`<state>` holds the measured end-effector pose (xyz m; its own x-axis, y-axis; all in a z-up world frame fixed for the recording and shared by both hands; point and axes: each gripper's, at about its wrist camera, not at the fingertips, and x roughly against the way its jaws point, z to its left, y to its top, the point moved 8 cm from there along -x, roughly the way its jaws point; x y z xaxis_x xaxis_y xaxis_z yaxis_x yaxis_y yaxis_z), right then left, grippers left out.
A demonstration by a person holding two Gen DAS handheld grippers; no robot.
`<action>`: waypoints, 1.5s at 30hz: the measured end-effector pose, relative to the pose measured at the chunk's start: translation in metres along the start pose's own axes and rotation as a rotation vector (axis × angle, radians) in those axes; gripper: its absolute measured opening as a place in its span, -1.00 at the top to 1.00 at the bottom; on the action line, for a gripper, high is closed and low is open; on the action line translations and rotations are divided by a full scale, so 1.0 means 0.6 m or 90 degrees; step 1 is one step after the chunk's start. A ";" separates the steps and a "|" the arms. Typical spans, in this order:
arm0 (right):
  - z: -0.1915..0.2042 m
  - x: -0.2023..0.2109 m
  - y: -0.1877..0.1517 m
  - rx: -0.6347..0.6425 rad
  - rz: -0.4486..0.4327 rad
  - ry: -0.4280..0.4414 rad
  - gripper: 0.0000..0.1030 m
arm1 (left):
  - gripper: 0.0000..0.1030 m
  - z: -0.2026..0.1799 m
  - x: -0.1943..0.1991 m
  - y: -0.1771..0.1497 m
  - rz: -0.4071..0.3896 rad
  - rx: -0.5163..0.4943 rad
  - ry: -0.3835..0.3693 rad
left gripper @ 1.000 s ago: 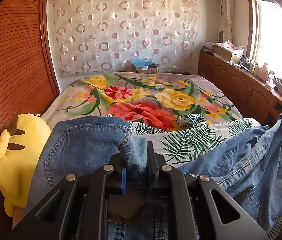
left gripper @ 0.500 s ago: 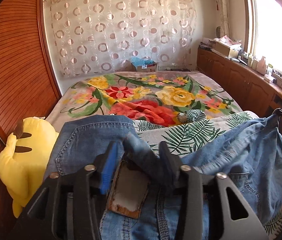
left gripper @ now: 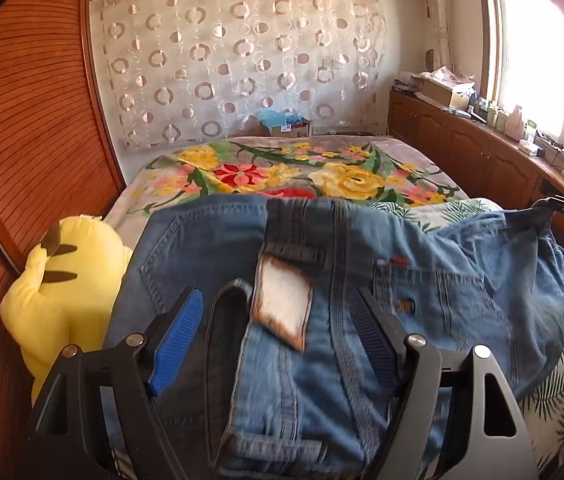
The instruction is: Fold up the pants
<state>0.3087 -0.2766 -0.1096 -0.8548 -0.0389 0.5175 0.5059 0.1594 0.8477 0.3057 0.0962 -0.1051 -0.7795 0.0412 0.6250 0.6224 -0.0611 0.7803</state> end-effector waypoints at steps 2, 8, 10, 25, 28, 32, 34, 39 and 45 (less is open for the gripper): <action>0.017 0.020 -0.013 -0.005 0.002 0.026 0.47 | -0.43 0.009 0.008 -0.021 0.005 0.004 0.004; 0.055 0.079 -0.049 0.003 0.003 0.080 0.41 | -0.03 0.016 0.004 -0.063 0.040 0.005 -0.025; 0.059 0.090 -0.060 0.003 0.006 0.093 0.40 | -0.02 0.015 -0.005 -0.070 0.052 0.003 -0.031; 0.073 0.142 -0.098 0.015 0.025 0.116 0.40 | 0.82 -0.001 0.071 -0.072 0.002 -0.034 -0.029; 0.074 0.148 -0.096 0.015 0.024 0.121 0.40 | 0.82 0.009 0.105 -0.076 -0.021 -0.017 -0.032; 0.075 0.161 -0.099 0.011 0.023 0.131 0.40 | 0.82 0.016 0.119 -0.127 -0.012 -0.007 -0.021; 0.076 0.165 -0.108 0.006 0.027 0.139 0.40 | 0.82 0.020 0.105 -0.162 0.011 0.003 -0.021; 0.081 0.166 -0.121 0.005 0.040 0.151 0.40 | 0.82 0.020 0.090 -0.200 0.035 0.023 -0.026; 0.064 0.170 -0.122 -0.008 0.043 0.147 0.40 | 0.78 0.010 0.106 -0.174 0.018 0.016 -0.022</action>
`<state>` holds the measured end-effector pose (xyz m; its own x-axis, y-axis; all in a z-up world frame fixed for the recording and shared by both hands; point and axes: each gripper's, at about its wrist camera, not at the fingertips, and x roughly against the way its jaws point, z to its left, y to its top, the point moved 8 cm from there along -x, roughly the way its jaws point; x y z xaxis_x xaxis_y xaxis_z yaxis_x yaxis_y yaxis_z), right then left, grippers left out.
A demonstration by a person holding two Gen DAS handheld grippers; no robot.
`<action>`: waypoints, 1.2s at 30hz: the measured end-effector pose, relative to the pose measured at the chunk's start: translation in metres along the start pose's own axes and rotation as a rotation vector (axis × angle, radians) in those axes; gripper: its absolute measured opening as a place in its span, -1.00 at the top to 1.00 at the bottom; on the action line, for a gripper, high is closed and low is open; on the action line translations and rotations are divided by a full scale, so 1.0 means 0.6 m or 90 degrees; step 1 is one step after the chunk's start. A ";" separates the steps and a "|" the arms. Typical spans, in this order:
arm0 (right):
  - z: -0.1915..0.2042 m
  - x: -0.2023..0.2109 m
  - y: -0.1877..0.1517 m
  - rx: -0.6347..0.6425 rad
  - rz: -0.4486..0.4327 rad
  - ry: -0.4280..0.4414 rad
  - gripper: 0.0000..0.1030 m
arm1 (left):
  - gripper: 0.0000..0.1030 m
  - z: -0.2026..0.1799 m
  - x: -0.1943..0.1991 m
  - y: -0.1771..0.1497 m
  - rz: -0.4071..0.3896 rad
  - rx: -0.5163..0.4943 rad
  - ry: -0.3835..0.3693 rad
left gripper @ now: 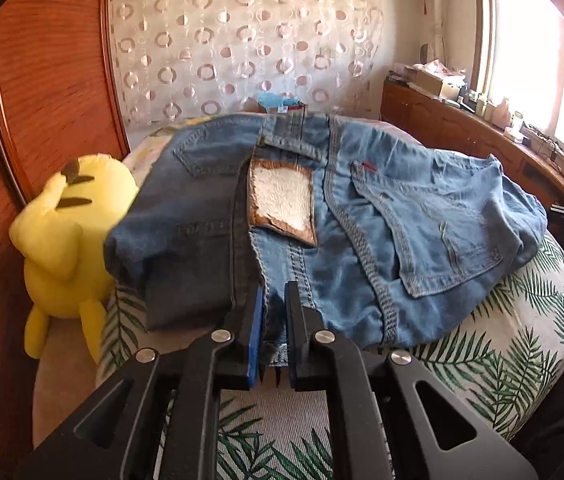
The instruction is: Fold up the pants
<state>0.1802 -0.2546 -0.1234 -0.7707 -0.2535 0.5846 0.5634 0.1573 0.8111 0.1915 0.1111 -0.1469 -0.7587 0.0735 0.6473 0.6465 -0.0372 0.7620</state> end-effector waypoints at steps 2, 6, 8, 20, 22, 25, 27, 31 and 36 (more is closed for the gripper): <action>-0.005 0.002 -0.001 -0.008 0.000 -0.004 0.40 | 0.49 0.001 0.000 0.011 0.000 0.004 -0.003; -0.011 0.012 -0.012 -0.020 -0.002 -0.011 0.40 | 0.20 -0.004 -0.018 0.018 0.013 -0.005 -0.008; -0.014 0.015 -0.015 -0.025 -0.003 -0.012 0.40 | 0.16 -0.001 -0.031 0.020 0.019 -0.008 -0.004; 0.015 -0.012 -0.039 -0.051 0.025 0.039 0.40 | 0.84 0.008 -0.034 0.027 0.019 -0.003 -0.006; 0.032 -0.018 -0.047 -0.049 0.033 0.059 0.40 | 0.84 0.009 -0.033 0.028 0.018 -0.003 -0.003; 0.065 -0.029 -0.055 -0.037 0.042 0.083 0.40 | 0.84 0.009 -0.035 0.024 0.020 -0.004 -0.001; 0.086 -0.040 -0.058 -0.023 0.049 0.086 0.39 | 0.84 0.009 -0.037 0.022 0.022 -0.004 0.001; 0.122 -0.077 -0.066 -0.001 0.075 0.101 0.20 | 0.83 0.009 -0.041 0.013 0.032 0.000 -0.004; 0.135 -0.115 -0.042 -0.001 0.076 0.117 0.20 | 0.68 0.013 -0.051 -0.007 0.052 -0.004 -0.001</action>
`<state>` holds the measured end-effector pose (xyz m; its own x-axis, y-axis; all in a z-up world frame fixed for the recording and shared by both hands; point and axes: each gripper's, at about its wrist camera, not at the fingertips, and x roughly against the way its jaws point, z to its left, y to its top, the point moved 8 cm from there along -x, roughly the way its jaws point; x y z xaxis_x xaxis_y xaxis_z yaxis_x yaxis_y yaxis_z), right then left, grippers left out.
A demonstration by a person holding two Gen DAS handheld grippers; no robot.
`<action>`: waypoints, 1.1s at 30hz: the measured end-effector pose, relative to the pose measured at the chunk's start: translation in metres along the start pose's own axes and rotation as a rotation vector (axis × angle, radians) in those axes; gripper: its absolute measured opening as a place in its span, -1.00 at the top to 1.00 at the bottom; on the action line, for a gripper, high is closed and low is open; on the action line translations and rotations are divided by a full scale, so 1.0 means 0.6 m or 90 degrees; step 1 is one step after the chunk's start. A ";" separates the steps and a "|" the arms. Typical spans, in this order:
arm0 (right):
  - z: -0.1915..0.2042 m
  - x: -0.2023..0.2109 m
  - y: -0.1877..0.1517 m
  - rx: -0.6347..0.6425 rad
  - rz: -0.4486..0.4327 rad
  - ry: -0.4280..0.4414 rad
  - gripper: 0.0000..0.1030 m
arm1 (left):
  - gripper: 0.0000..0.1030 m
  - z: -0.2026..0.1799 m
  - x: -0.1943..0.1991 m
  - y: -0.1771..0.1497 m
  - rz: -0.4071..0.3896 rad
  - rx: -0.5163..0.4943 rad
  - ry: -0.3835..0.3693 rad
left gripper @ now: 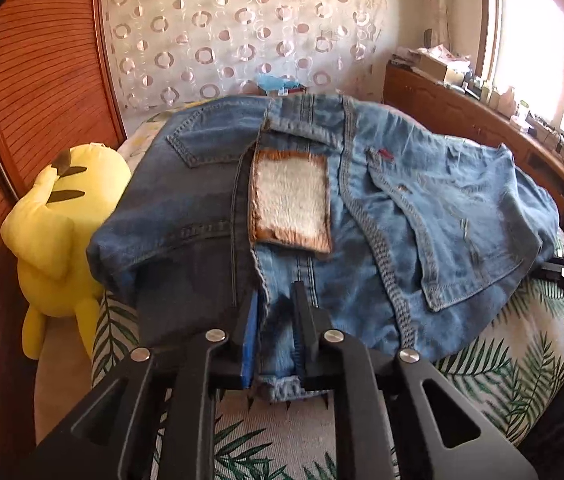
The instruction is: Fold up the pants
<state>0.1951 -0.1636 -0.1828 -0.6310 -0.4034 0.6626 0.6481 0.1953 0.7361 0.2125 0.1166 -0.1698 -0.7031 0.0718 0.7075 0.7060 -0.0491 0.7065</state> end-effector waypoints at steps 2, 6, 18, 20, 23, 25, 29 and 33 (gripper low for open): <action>-0.006 -0.004 0.015 -0.015 -0.013 0.010 0.21 | 0.68 0.001 -0.002 -0.006 0.000 0.002 0.000; -0.012 0.020 0.050 -0.011 -0.053 0.027 0.86 | 0.83 -0.003 0.002 -0.007 0.005 0.001 -0.009; 0.013 0.133 0.054 0.044 -0.115 -0.005 0.90 | 0.95 -0.016 0.116 0.053 -0.113 0.007 -0.001; 0.016 0.155 0.038 0.041 -0.117 0.001 0.90 | 0.95 -0.014 0.139 0.053 -0.132 0.011 -0.004; 0.015 0.173 0.009 0.035 -0.106 0.007 0.90 | 0.95 -0.020 0.155 0.032 -0.129 0.014 -0.015; 0.009 0.176 -0.010 0.030 -0.090 0.005 0.90 | 0.95 -0.027 0.151 0.008 -0.112 0.006 -0.016; -0.002 0.160 -0.045 0.011 -0.051 -0.001 0.89 | 0.95 -0.038 0.131 -0.050 -0.068 0.005 -0.022; 0.000 0.135 -0.060 0.003 -0.022 0.000 0.89 | 0.95 -0.047 0.122 -0.078 -0.044 0.003 -0.020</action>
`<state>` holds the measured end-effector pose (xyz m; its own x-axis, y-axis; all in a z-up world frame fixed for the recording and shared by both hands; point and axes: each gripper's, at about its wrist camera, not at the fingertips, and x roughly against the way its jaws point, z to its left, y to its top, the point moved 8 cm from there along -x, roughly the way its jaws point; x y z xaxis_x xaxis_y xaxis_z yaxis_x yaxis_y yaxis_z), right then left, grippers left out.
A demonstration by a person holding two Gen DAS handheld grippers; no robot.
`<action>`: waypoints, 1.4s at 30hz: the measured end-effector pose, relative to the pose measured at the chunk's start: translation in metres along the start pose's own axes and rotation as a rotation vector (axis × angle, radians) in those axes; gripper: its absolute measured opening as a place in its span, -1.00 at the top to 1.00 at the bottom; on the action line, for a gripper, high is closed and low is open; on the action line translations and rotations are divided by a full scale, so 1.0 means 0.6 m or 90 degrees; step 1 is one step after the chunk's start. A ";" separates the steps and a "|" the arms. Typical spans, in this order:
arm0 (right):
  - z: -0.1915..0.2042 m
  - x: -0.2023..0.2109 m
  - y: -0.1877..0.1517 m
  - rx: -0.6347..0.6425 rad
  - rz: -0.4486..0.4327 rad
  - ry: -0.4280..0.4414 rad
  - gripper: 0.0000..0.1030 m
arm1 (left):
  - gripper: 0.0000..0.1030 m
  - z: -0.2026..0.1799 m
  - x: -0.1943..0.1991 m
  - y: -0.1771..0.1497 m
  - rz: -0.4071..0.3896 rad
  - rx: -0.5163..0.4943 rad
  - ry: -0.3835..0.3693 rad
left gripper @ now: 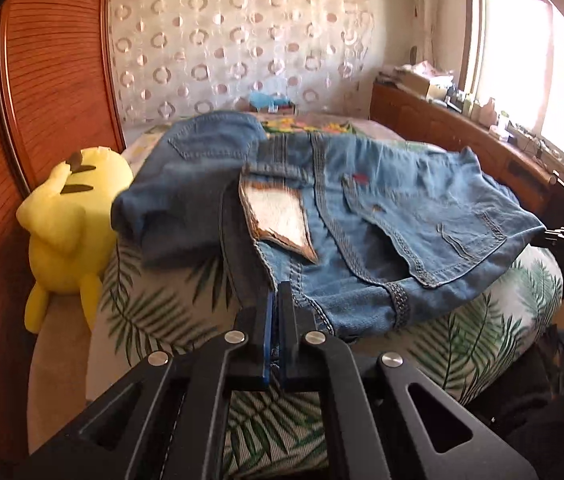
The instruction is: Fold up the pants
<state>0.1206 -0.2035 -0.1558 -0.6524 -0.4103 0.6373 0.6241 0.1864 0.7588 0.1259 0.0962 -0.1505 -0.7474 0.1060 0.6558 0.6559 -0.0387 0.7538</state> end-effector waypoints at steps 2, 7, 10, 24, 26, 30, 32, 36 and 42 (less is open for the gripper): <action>-0.001 0.000 -0.001 -0.004 0.001 0.003 0.88 | 0.95 -0.007 -0.001 -0.006 0.006 -0.012 0.004; -0.025 0.028 0.004 -0.014 -0.012 -0.019 0.81 | 0.94 -0.013 0.007 0.006 0.001 -0.019 0.003; -0.043 0.052 0.005 -0.022 -0.028 -0.035 0.80 | 0.85 -0.017 0.011 0.018 -0.003 -0.023 0.009; -0.116 0.096 0.006 -0.071 -0.072 -0.105 0.66 | 0.07 -0.058 0.044 0.077 -0.049 -0.047 0.003; -0.126 0.099 0.006 -0.078 -0.075 -0.115 0.60 | -0.54 -0.066 0.040 0.080 -0.051 -0.047 -0.009; -0.145 0.102 0.007 -0.088 -0.080 -0.130 0.51 | -0.65 -0.084 0.023 0.088 -0.051 -0.046 -0.031; -0.158 0.104 0.007 -0.095 -0.082 -0.140 0.42 | -0.65 -0.098 0.009 0.091 -0.049 -0.053 -0.039; -0.191 0.105 0.009 -0.112 -0.085 -0.167 0.30 | -0.65 -0.133 -0.016 0.095 -0.042 -0.067 -0.062; -0.233 0.096 0.014 -0.130 -0.083 -0.200 0.21 | -0.65 -0.181 -0.050 0.090 -0.021 -0.089 -0.092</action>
<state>0.1486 -0.3505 -0.1314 -0.8115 -0.1195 0.5719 0.5798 -0.0434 0.8136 0.1725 -0.0172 -0.1251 -0.7388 0.2506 0.6256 0.6030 -0.1687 0.7797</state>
